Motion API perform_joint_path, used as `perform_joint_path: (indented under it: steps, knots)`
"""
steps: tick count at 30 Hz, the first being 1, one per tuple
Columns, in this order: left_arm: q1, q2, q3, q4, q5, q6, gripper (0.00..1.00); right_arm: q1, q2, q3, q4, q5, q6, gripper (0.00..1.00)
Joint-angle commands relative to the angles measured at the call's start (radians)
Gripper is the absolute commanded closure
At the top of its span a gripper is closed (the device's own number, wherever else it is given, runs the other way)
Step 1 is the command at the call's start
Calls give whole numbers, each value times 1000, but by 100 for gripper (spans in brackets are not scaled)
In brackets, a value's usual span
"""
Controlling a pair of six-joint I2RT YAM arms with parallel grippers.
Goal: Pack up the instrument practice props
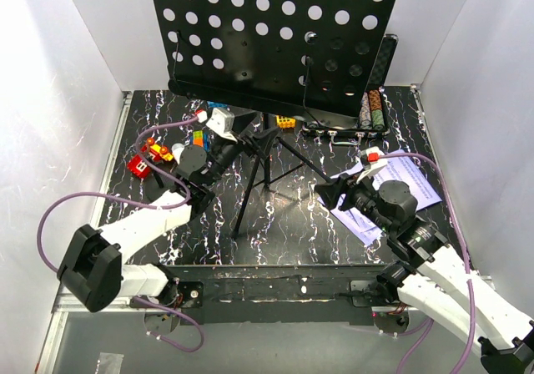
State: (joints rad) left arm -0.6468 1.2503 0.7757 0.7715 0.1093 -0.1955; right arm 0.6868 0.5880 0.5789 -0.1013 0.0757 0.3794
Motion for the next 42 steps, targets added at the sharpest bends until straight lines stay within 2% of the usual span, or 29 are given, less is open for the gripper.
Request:
perform_joint_path:
  steps: [1,4,10,17,21,27,33,42]
  knots:
    - [-17,52,43,110,-79,48,26,8,4,-1,89,12,-14,33]
    - [-27,86,59,146,-130,67,32,11,13,1,91,9,-13,34]
    - [-34,130,106,156,-143,99,43,14,10,13,80,9,-22,36]
    - [-36,136,135,150,-134,93,50,16,27,24,68,-13,-10,35]
    - [-42,129,134,158,-132,96,68,16,47,32,72,-28,13,33]
    - [-43,121,103,179,-134,94,81,22,64,48,91,-47,58,30]
    - [-45,113,80,186,-123,91,100,22,130,107,92,-16,196,20]
    - [-79,66,73,106,-109,142,100,20,398,295,224,-34,462,14]
